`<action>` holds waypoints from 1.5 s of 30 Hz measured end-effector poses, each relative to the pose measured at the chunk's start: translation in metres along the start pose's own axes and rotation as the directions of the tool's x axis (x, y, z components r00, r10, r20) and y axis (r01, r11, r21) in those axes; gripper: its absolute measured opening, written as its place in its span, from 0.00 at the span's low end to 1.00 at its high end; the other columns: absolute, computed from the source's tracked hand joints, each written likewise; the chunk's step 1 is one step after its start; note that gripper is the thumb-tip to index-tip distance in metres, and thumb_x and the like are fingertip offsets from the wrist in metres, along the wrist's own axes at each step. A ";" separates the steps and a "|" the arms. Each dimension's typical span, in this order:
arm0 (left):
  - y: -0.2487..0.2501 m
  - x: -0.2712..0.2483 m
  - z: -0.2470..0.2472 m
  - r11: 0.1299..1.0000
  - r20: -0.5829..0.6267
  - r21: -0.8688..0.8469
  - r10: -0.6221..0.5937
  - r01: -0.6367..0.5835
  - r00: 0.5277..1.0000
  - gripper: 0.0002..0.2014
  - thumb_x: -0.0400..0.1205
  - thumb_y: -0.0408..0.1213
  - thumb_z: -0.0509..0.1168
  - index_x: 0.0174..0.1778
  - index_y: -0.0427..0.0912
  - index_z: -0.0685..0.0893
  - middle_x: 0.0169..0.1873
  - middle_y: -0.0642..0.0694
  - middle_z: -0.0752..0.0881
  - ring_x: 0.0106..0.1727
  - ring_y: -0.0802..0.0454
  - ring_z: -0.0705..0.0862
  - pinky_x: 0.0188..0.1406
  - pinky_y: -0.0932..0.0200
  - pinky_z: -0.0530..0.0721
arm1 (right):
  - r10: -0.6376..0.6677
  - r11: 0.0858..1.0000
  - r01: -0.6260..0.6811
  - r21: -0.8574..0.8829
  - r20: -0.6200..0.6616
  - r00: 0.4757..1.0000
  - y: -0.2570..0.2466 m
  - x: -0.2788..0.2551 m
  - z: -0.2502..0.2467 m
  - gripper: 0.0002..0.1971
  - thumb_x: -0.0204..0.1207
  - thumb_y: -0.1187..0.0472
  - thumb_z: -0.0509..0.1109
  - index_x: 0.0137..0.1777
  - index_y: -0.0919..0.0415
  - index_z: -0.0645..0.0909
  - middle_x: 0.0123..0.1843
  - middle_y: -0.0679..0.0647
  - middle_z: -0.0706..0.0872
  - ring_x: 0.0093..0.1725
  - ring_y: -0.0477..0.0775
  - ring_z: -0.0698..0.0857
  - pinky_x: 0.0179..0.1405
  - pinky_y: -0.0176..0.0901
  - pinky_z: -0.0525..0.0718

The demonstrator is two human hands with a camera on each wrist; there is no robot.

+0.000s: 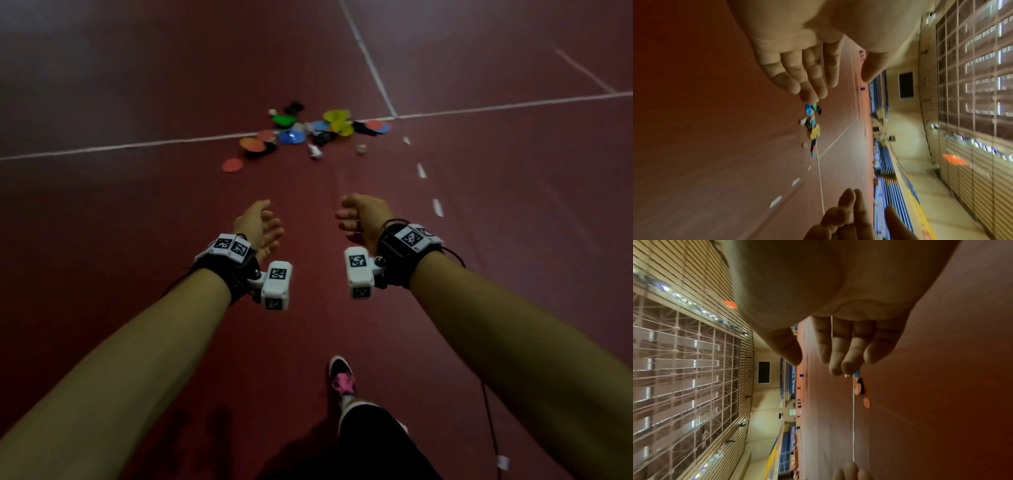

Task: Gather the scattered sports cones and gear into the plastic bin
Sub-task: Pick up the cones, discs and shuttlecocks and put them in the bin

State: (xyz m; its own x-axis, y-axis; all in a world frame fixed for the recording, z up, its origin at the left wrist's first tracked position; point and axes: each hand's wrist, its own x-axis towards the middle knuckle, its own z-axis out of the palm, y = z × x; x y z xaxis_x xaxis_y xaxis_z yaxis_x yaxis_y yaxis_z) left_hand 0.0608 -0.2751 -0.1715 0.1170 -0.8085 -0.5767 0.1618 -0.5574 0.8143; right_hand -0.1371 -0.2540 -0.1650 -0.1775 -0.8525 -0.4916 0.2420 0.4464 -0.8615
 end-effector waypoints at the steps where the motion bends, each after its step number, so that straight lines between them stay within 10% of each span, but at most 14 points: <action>1: 0.023 0.023 -0.012 0.999 -0.064 -0.037 0.008 -0.011 0.998 0.12 0.79 0.51 0.66 0.45 0.46 0.80 0.42 0.48 0.87 0.40 0.50 0.86 0.37 0.56 0.77 | 0.024 1.000 -0.023 -0.018 0.056 0.998 -0.017 0.032 0.028 0.05 0.78 0.59 0.66 0.42 0.57 0.81 0.32 0.53 0.81 0.25 0.51 0.74 0.31 0.39 0.70; 10: 0.135 0.151 -0.138 0.978 -0.433 -0.201 -0.031 -0.063 0.901 0.07 0.79 0.45 0.67 0.43 0.45 0.82 0.40 0.50 0.88 0.37 0.52 0.86 0.34 0.58 0.77 | 0.115 0.978 -0.045 -0.203 0.347 0.931 -0.097 0.192 0.241 0.05 0.78 0.58 0.66 0.45 0.58 0.82 0.33 0.54 0.82 0.28 0.52 0.77 0.33 0.41 0.74; 16: 0.198 0.280 -0.186 0.956 -0.452 -0.281 -0.059 -0.080 0.890 0.06 0.78 0.44 0.67 0.42 0.45 0.83 0.38 0.50 0.88 0.38 0.52 0.86 0.33 0.59 0.78 | 0.127 0.945 0.036 -0.326 0.464 0.877 -0.100 0.285 0.364 0.07 0.81 0.63 0.65 0.41 0.60 0.80 0.32 0.56 0.79 0.28 0.52 0.74 0.31 0.38 0.69; 20: 0.266 0.376 -0.210 0.959 -0.403 -0.280 -0.077 -0.042 0.912 0.07 0.80 0.45 0.65 0.41 0.45 0.81 0.37 0.51 0.87 0.37 0.52 0.85 0.32 0.59 0.76 | 0.100 0.947 0.022 -0.321 0.358 0.929 -0.131 0.358 0.430 0.09 0.81 0.64 0.64 0.40 0.60 0.81 0.32 0.57 0.80 0.28 0.52 0.74 0.31 0.38 0.69; 34: 0.481 0.689 -0.127 0.997 -0.093 -0.083 -0.009 0.001 0.996 0.07 0.80 0.43 0.65 0.46 0.43 0.81 0.37 0.49 0.84 0.31 0.53 0.82 0.27 0.61 0.73 | 0.069 0.981 -0.073 -0.181 -0.031 0.997 -0.280 0.630 0.504 0.06 0.81 0.65 0.64 0.42 0.60 0.78 0.36 0.56 0.82 0.28 0.51 0.75 0.30 0.40 0.71; 38: 0.527 0.775 -0.119 0.999 -0.118 -0.036 0.002 -0.007 0.993 0.11 0.81 0.41 0.65 0.57 0.42 0.81 0.42 0.46 0.85 0.32 0.52 0.83 0.26 0.62 0.74 | 0.098 0.975 -0.095 -0.201 0.003 0.995 -0.305 0.741 0.548 0.06 0.81 0.64 0.63 0.50 0.65 0.81 0.43 0.57 0.85 0.32 0.51 0.79 0.31 0.41 0.74; 45: 0.644 0.897 -0.131 0.999 -0.233 -0.017 0.029 -0.034 0.972 0.12 0.82 0.40 0.64 0.60 0.41 0.81 0.42 0.46 0.85 0.34 0.52 0.84 0.29 0.60 0.76 | 0.192 0.969 -0.148 -0.199 0.222 0.956 -0.389 0.887 0.649 0.15 0.84 0.67 0.57 0.34 0.58 0.71 0.28 0.55 0.72 0.24 0.50 0.67 0.26 0.35 0.61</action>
State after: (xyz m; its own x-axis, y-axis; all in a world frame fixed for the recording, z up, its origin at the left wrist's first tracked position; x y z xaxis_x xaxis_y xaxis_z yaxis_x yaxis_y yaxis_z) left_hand 0.3983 -1.3350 -0.1731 0.3472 -0.7581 -0.5520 0.1744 -0.5262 0.8323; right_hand 0.2302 -1.3608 -0.1836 0.0880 -0.7898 -0.6070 0.0706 0.6128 -0.7871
